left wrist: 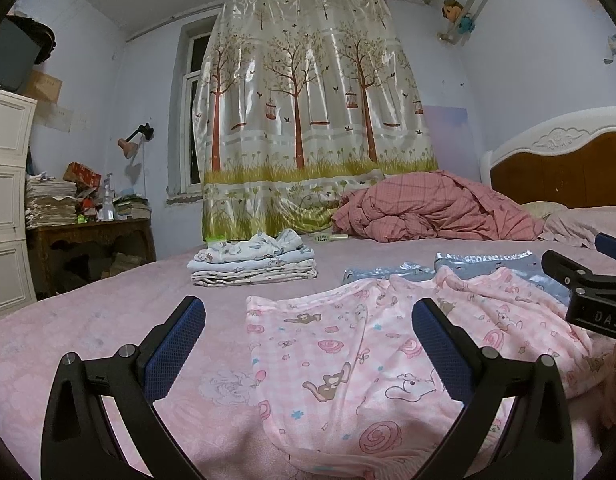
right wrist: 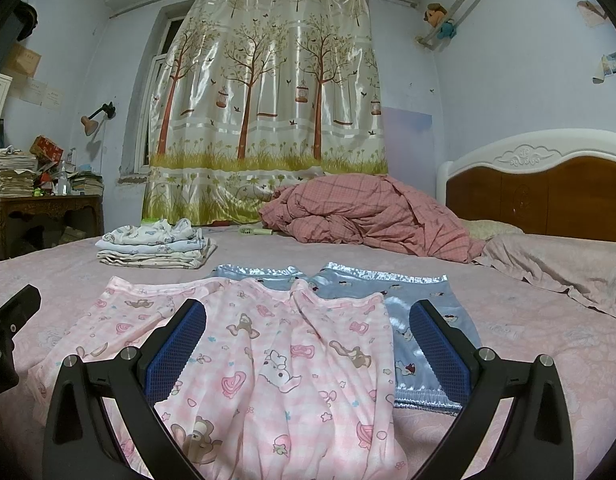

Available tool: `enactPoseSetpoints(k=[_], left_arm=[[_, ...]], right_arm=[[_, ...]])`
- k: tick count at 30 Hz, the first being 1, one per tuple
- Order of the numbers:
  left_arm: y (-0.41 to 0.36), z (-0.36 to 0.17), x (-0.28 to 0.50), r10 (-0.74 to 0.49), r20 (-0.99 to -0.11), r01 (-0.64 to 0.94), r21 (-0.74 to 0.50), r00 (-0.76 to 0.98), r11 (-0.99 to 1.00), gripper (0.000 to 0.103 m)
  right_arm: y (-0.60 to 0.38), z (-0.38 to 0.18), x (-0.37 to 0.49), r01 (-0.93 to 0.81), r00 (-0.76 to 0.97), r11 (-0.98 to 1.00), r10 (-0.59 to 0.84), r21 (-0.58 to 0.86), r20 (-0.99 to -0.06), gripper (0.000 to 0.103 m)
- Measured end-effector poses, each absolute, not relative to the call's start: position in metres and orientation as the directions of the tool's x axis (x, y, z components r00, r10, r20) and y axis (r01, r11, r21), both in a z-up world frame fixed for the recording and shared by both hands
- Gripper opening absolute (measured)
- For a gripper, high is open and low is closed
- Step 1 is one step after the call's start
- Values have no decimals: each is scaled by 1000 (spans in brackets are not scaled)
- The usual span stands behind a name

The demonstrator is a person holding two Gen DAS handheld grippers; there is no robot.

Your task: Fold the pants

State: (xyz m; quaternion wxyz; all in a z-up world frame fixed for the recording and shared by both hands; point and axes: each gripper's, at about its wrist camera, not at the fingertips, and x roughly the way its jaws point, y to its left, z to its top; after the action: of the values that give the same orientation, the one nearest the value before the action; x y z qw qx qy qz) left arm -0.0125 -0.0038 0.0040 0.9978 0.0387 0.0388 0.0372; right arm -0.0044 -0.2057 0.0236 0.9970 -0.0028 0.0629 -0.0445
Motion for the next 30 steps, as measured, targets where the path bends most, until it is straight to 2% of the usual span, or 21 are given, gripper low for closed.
enactPoseSetpoints(k=[25, 30], left_arm=[[-3, 1, -11, 80, -85, -73, 80, 993, 994, 103], [8, -5, -5, 77, -118, -72, 45, 990, 996, 103]], right_arm=[[-202, 24, -6, 87, 988, 996, -88, -18, -126, 102], [-201, 24, -7, 86, 988, 996, -88, -18, -125, 102]])
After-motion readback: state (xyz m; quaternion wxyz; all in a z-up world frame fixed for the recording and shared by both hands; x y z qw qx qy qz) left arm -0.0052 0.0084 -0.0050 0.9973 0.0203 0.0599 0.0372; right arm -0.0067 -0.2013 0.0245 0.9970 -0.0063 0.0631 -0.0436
